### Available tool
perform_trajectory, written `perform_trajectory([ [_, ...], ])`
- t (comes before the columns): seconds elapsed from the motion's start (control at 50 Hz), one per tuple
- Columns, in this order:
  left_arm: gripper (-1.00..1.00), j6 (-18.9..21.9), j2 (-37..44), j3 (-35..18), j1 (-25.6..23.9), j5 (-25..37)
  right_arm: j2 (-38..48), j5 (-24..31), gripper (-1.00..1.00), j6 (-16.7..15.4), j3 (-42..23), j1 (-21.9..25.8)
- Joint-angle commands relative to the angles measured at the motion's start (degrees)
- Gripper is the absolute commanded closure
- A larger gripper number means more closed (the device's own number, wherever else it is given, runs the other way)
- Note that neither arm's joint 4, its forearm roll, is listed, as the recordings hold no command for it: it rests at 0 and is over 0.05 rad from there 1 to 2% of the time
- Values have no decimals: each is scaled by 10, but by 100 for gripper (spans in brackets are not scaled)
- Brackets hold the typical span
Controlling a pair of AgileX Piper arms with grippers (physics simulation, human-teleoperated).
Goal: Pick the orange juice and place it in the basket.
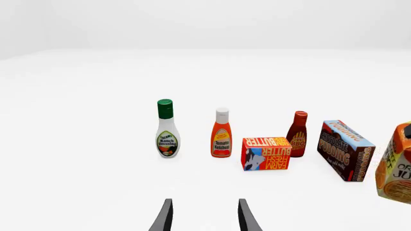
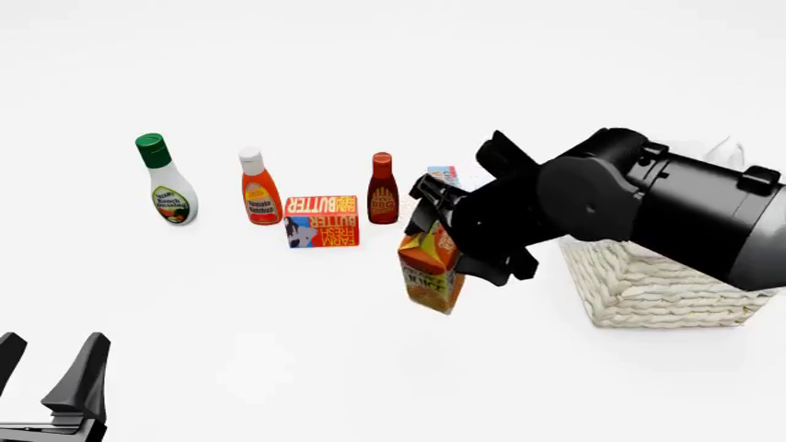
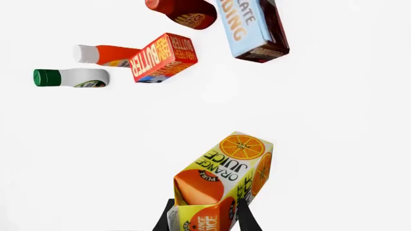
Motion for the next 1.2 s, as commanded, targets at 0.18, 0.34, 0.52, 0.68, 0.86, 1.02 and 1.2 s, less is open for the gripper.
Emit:
perform_trajectory([
  [0.18,-100,0,0,0,0,0,-59,12,100,52,9,-4],
  [0.34,-100,0,0,0,0,0,-64,18,100,50,5,-5],
  [0.52,-100,0,0,0,0,0,-52,14,100,46,9,-20],
  [0.68,-100,0,0,0,0,0,-52,14,100,46,9,-20],
  [0.86,-100,0,0,0,0,0,-52,22,100,55,-6,-24],
  [1.02,-100,0,0,0,0,0,-39,65,100,70,-110,-43],
  [1.2,-100,0,0,0,0,0,-32,88,100,73,-171,-58],
])
